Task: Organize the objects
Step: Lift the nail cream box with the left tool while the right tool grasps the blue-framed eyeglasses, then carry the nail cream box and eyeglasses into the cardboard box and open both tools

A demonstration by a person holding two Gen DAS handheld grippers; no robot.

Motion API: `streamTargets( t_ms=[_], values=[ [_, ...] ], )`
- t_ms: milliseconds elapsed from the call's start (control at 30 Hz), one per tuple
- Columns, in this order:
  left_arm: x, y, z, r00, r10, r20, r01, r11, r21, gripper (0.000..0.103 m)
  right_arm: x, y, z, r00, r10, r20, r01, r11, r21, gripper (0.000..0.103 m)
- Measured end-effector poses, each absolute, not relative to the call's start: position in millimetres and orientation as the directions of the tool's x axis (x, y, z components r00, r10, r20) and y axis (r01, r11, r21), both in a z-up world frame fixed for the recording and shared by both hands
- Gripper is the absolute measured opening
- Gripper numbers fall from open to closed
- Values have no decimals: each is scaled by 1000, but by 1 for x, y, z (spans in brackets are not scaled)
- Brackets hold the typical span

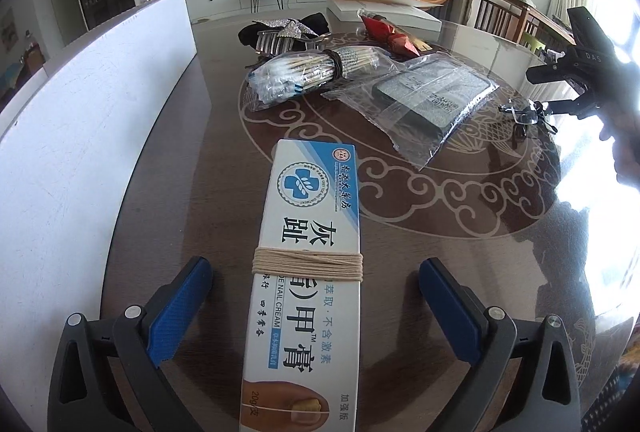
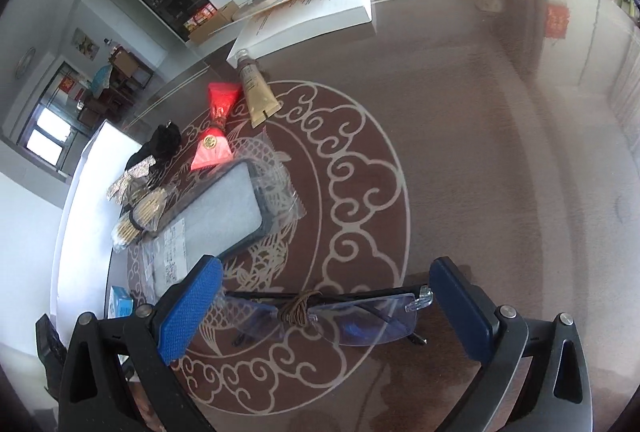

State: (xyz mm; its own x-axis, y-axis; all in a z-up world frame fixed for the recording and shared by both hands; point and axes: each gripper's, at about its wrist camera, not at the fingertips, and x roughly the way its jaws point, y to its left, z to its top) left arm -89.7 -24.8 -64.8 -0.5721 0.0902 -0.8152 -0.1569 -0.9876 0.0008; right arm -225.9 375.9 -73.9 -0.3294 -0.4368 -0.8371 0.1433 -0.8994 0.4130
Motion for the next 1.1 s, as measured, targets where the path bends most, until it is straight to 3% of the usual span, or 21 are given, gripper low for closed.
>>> streamTargets(
  t_ms=[167,333,467,500,567,600,633,700,867,1100],
  values=[
    [-90,-25,-65,-572,90,-815,-157,-988,1,103,-169,348,-67,-119,-579,-807,289,-798,529,103],
    [-90,-25,-65,-572,90,-815,-157,-988,1,103,-156,325,-37,-287,-349,-892,371,-899,232,103],
    [-86,-26,-64,-544,100,-833,-177,-984,-2,103,-169,290,-50,-277,-288,-917,431,-890,149,102],
    [-85,-28,-64,-540,114,-834,-181,-983,-17,103,-169,281,-56,-269,-271,-924,450,-884,129,96],
    [-79,-35,-59,-555,125,-822,-176,-984,-30,84,-169,266,-69,-240,-235,-942,466,-879,100,70],
    [-78,-37,-57,-564,120,-817,-177,-984,-23,62,-168,265,-74,-229,-214,-950,457,-885,89,46],
    [-77,-39,-55,-569,129,-812,-186,-982,-26,42,-166,265,-74,-259,-200,-945,450,-891,65,35],
    [-75,-46,-51,-563,178,-807,-193,-978,-82,42,-162,270,-73,-257,-213,-943,414,-906,92,19],
    [-42,-48,-32,-630,248,-736,-198,-968,-156,42,-141,279,-53,-311,-279,-908,380,-913,150,19],
    [2,-75,31,-735,294,-611,-174,-953,-248,42,-126,224,9,-360,-486,-796,411,-849,332,19]
  ],
)
